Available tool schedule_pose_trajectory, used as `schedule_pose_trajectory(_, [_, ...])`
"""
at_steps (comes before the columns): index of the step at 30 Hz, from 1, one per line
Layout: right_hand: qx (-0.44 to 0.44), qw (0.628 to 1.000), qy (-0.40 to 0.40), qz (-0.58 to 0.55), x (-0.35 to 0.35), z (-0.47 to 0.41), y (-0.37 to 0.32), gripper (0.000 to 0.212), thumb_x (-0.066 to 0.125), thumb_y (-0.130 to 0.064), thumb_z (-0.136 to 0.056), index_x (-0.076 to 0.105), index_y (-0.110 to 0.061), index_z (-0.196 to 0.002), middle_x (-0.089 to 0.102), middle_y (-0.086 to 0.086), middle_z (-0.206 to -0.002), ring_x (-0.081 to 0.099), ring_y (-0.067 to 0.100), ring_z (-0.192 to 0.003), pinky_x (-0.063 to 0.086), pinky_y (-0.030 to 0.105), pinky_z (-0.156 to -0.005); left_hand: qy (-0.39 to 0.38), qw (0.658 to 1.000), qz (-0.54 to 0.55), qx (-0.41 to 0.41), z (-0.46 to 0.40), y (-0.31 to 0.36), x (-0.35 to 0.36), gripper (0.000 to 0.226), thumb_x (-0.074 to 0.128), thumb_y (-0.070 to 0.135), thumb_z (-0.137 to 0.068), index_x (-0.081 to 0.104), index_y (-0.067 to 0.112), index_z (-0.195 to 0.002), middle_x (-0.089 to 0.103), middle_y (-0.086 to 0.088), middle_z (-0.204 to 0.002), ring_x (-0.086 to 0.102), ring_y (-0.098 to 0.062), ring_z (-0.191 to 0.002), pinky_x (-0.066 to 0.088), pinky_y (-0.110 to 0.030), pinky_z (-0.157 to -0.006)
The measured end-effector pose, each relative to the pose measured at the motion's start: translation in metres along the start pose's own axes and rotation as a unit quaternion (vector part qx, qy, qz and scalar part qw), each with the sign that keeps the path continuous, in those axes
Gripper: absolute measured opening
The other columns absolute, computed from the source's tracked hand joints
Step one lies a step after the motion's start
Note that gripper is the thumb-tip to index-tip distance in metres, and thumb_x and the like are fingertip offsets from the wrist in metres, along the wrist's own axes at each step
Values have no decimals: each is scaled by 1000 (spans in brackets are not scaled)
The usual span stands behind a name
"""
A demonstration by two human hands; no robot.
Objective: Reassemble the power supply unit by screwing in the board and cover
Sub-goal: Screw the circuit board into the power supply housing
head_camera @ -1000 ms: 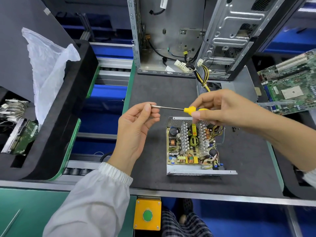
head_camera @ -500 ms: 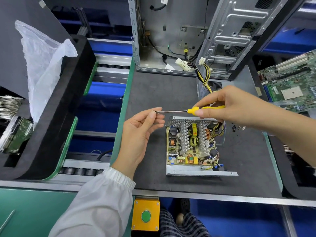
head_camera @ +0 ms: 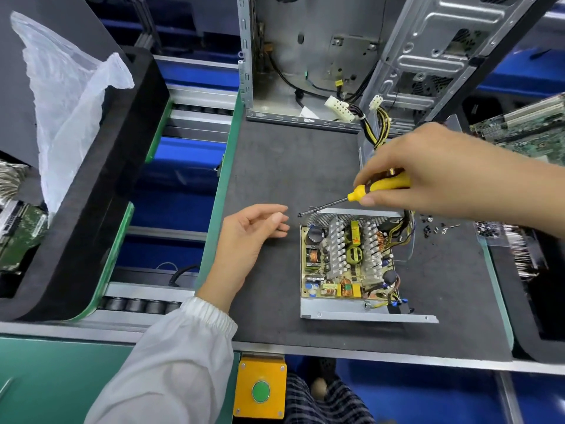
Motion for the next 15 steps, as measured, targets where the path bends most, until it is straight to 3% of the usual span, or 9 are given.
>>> schedule_pose_trajectory(4, [-62, 981, -13, 181, 7, -12, -30, 22, 49, -48, -88, 63, -37, -101, 61, -13, -93, 58, 18, -86, 36, 27, -57, 0, 998, -65, 1, -6, -9, 0, 17, 63, -1, -91, 72, 11, -98, 73, -9, -84, 67, -11, -70, 53, -21, -71])
schedule_pose_trajectory(7, [-90, 960, -1, 263, 15, -26, -43, 16, 55, -37, -89, 53, -25, -79, 57, -2, -86, 60, 29, -74, 26, 25, -48, -9, 995, -100, 1, -8, -14, 3, 17, 64, -3, -90, 71, 9, -98, 70, -8, -77, 65, -9, -65, 52, -19, -70])
schedule_pose_trajectory(9, [-83, 947, -6, 310, 23, -35, -42, 44, 68, -26, -77, 29, -20, -58, 46, 0, -64, 45, 27, -47, 19, 20, -44, -15, 993, -120, 7, -8, -15, 6, 17, 64, -4, -89, 71, 8, -99, 70, -8, -76, 65, -9, -65, 52, -20, -72])
schedule_pose_trajectory(11, [-68, 943, -8, 325, 27, -48, -40, 58, 80, -21, -53, 21, -22, -53, 16, -4, -46, 16, 18, -32, 17, 15, -42, -22, 991, -130, 15, -7, -13, 9, 20, 64, -5, -89, 71, 10, -100, 70, -6, -78, 64, -8, -67, 53, -20, -72])
schedule_pose_trajectory(13, [-91, 939, 56, 326, 30, -59, -40, 61, 80, -22, -29, 23, -25, -50, -5, -5, -49, -7, 14, -38, 22, 15, -38, -32, 990, -138, 19, -7, -10, 11, 23, 65, -5, -88, 71, 12, -101, 71, -5, -87, 62, -8, -70, 55, -23, -75])
schedule_pose_trajectory(15, [-132, 929, 112, 328, 34, -66, -42, 66, 77, -19, -23, 17, -24, -50, -5, -6, -50, -9, 11, -41, 27, 16, -37, -46, 986, -159, 24, -7, -8, 15, 26, 67, -5, -86, 71, 14, -105, 71, -6, -98, 58, -8, -72, 54, -23, -74])
Point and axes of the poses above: each hand's wrist, its own z-axis away from the middle knuckle, its own x-axis out of the palm, y = z × x, the point moved 7 cm from there along -z, towards the middle knuckle
